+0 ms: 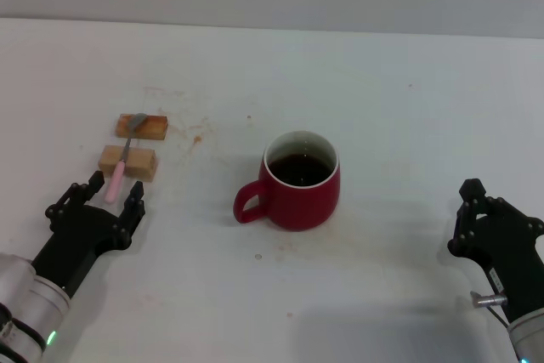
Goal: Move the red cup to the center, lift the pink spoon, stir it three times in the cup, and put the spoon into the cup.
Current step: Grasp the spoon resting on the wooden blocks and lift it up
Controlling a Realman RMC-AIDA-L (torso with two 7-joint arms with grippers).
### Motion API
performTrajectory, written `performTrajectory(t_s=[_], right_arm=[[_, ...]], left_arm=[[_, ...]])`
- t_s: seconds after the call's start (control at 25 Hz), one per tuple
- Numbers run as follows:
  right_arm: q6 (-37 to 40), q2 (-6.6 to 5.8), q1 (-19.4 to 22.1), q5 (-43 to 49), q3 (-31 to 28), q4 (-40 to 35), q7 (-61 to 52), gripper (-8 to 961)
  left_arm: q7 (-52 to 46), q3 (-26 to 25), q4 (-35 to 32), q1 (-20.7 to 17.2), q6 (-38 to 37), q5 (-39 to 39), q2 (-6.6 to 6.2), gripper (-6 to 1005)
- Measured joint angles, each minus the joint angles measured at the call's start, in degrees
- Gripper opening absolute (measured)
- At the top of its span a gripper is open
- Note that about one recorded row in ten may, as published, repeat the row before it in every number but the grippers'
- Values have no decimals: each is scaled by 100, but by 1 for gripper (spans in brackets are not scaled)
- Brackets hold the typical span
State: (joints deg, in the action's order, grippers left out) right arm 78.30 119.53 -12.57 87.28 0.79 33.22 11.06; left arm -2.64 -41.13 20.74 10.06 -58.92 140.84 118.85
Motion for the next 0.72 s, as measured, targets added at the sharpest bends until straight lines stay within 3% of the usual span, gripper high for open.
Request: performTrajectory(t_s=[0.48,0.72], right_arm=[[-2,0,-18,0,61,-9,-22,0],[-8,0,-17,0,62,-8,-25,0]], left_arm=[[0,11,0,0,-22,-4,6,464],[6,2,0,4,-31,-4,6,454]])
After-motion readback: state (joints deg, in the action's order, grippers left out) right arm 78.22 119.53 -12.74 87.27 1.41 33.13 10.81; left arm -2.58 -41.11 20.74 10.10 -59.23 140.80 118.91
